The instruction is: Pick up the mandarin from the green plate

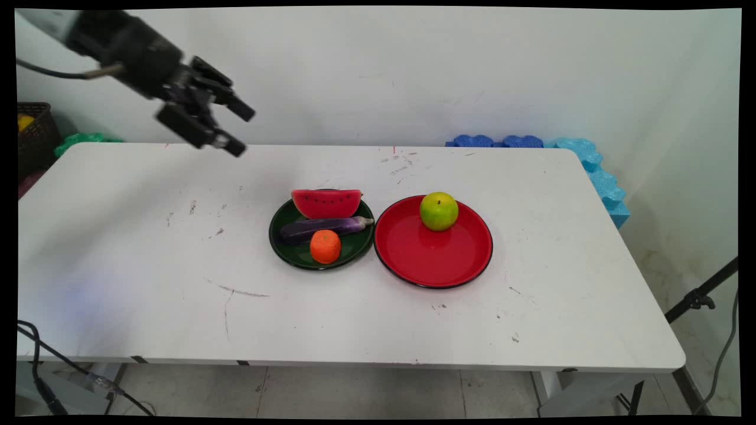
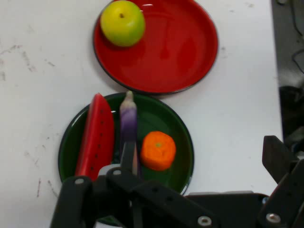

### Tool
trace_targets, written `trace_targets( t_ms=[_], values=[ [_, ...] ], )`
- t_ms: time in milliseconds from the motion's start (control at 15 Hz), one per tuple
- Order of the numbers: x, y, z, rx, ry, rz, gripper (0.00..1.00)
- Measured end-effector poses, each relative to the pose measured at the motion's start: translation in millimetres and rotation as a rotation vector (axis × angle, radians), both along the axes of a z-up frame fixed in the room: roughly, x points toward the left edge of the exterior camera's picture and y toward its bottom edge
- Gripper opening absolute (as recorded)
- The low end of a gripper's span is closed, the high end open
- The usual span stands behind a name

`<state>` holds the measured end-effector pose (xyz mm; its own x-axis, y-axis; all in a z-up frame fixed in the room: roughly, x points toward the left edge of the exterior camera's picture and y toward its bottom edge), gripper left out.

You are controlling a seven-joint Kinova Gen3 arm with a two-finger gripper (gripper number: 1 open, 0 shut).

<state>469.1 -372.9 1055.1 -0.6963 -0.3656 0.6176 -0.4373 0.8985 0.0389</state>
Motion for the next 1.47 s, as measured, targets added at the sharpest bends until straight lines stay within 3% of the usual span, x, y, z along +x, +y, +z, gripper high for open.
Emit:
trace_targets(
  t_ms=[333, 667, 1067, 1467],
  values=[
    [-53.2, -23.7, -44.5, 0.042, -0.08, 0.093, 1.0],
    [-94.9, -36.2, -95.4, 0.083, -0.145, 0.146, 1.0],
    [-116.6, -44.3, -157.7, 0.138, -0.238, 0.191, 1.0],
    [-131.9, -49.4, -199.7, 0.177, -0.275, 0.224, 1.0]
  ],
)
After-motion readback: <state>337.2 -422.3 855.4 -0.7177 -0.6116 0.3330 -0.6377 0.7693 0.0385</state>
